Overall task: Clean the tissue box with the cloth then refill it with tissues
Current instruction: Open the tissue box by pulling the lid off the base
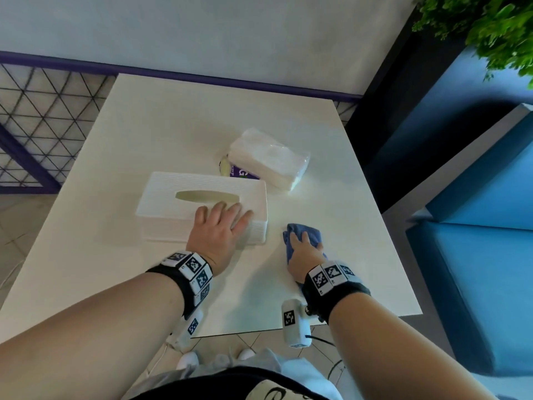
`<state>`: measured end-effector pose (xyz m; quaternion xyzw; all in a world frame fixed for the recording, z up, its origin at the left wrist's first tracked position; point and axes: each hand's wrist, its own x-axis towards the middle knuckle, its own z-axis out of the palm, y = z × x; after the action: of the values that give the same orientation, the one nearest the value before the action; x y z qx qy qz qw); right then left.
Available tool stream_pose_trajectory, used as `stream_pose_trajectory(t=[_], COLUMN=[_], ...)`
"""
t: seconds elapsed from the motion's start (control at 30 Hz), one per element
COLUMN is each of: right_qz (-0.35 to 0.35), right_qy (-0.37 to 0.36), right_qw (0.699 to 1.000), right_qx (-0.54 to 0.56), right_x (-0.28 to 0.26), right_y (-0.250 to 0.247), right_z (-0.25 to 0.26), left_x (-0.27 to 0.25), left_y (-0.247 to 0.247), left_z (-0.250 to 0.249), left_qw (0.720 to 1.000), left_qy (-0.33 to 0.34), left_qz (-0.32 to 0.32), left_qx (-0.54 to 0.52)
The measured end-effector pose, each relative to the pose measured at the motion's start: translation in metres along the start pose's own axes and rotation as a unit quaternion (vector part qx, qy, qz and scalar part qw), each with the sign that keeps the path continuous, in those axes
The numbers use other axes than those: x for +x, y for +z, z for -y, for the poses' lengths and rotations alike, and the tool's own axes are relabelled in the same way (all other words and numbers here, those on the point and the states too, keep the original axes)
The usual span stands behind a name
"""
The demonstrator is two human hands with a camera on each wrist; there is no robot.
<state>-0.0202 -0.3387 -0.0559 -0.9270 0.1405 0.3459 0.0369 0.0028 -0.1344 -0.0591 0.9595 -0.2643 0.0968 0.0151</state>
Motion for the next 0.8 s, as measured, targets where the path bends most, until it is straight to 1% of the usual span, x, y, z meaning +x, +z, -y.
stream_pose_trajectory(t=[0.03, 0.1, 0.17, 0.23, 0.3, 0.33, 0.4, 0.43, 0.47, 0.53, 0.63, 0.7, 0.73, 0.8], right_qz=[-0.005, -0.013, -0.02, -0.061, -0.12, -0.134, -0.143, -0.14, -0.134, -0.125, -0.106, -0.1, -0.103, -0.112], right_qy=[-0.003, 0.022, 0.043, 0.037, -0.013, -0.057, -0.161, -0.201, -0.225, -0.249, -0.246, -0.237, -0.236, -0.233], right_qw=[1.0, 0.998, 0.997, 0.994, 0.987, 0.984, 0.974, 0.969, 0.965, 0.958, 0.95, 0.949, 0.949, 0.95], right_qx=[0.009, 0.051, 0.063, 0.083, 0.108, 0.105, 0.067, 0.034, 0.0, -0.066, -0.159, -0.183, -0.184, -0.174], right_x=[0.003, 0.005, 0.0, -0.006, -0.016, -0.021, -0.027, -0.027, -0.024, -0.013, 0.002, 0.007, 0.006, 0.002], right_y=[0.005, 0.005, -0.004, -0.02, -0.041, -0.051, -0.069, -0.076, -0.08, -0.084, -0.084, -0.084, -0.084, -0.086], right_z=[-0.001, -0.002, 0.001, 0.009, 0.024, 0.034, 0.059, 0.072, 0.086, 0.109, 0.133, 0.143, 0.146, 0.15], left_x=[-0.002, -0.004, -0.006, -0.007, -0.008, -0.009, -0.015, -0.019, -0.023, -0.031, -0.039, -0.042, -0.044, -0.046], left_y=[0.003, 0.006, 0.006, 0.005, 0.005, 0.005, 0.003, -0.001, -0.005, -0.013, -0.021, -0.027, -0.029, -0.032], left_z=[0.0, 0.0, 0.001, 0.003, 0.006, 0.009, 0.017, 0.021, 0.026, 0.035, 0.045, 0.05, 0.052, 0.055], left_qw=[1.0, 1.0, 0.999, 0.998, 0.998, 0.998, 0.992, 0.988, 0.984, 0.975, 0.967, 0.962, 0.953, 0.922], left_qy=[0.004, 0.013, 0.017, 0.018, 0.014, 0.009, -0.018, -0.037, -0.055, -0.088, -0.113, -0.133, -0.164, -0.245], left_qz=[0.01, 0.028, 0.047, 0.048, 0.026, 0.007, -0.027, -0.042, -0.052, -0.054, -0.048, -0.024, 0.01, 0.106], left_qx=[0.0, -0.005, -0.015, -0.029, -0.051, -0.069, -0.119, -0.142, -0.161, -0.199, -0.224, -0.239, -0.253, -0.28])
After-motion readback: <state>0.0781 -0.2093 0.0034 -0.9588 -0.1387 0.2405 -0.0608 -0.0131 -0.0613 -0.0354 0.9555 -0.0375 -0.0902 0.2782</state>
